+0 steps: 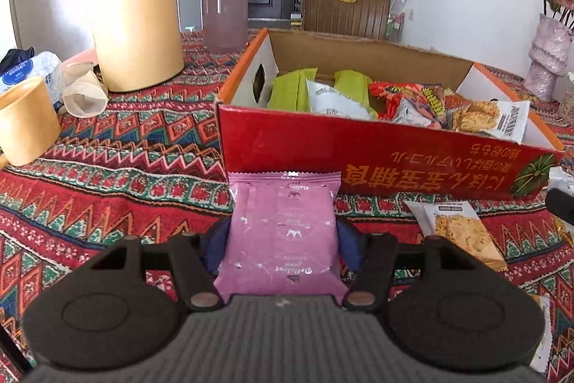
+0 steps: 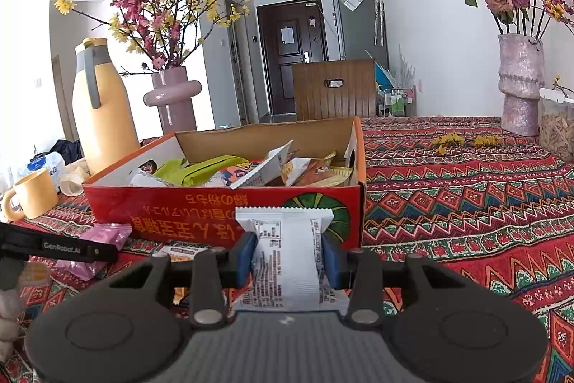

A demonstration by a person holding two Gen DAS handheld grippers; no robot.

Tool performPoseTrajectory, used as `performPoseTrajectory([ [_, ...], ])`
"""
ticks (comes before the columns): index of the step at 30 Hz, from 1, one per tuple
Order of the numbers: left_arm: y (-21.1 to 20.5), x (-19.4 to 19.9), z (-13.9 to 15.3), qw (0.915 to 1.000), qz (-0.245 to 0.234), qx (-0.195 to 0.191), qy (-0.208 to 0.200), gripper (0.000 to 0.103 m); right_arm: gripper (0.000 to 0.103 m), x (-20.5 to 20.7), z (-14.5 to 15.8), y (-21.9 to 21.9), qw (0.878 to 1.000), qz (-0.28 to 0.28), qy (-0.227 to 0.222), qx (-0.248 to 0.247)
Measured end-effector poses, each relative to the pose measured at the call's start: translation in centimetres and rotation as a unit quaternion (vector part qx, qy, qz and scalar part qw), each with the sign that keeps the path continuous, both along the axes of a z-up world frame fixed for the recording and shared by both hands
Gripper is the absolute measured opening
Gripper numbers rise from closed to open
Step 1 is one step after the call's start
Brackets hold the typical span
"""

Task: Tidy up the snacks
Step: 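Lift both held packets and carry them over the box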

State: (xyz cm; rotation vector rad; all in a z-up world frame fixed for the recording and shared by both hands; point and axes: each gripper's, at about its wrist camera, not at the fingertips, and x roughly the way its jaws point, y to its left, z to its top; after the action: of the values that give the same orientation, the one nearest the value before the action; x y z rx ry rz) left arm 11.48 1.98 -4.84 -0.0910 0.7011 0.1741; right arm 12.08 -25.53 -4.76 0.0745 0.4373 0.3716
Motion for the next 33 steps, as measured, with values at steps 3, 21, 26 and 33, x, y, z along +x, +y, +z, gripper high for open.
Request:
performPoseTrajectory([
  [3,0.0,-1.0,0.7,0.9998,-0.006,-0.002,-0.017,0.063,0.039,-0.4,0.1,0.0,1.0,-0.001,-0.011,0.001],
  [21,-0.1,-1.0,8.8,0.9905,-0.022,-0.017,-0.135,0.063,0.039,-1.1,5.5,2.8,0.995,0.004,-0.102,-0.004],
  [26,0.3,1.5,9.5,0.9896,-0.011,-0.02,-0.142,0.063,0.039,2.0,7.1,3.9,0.995,-0.009,-0.104,-0.012],
  [33,0.6,5.5,9.0,0.99,0.01,-0.013,-0.14,0.063,0.039,6.8,7.1,5.5,0.995,-0.03,-0.091,-0.019],
])
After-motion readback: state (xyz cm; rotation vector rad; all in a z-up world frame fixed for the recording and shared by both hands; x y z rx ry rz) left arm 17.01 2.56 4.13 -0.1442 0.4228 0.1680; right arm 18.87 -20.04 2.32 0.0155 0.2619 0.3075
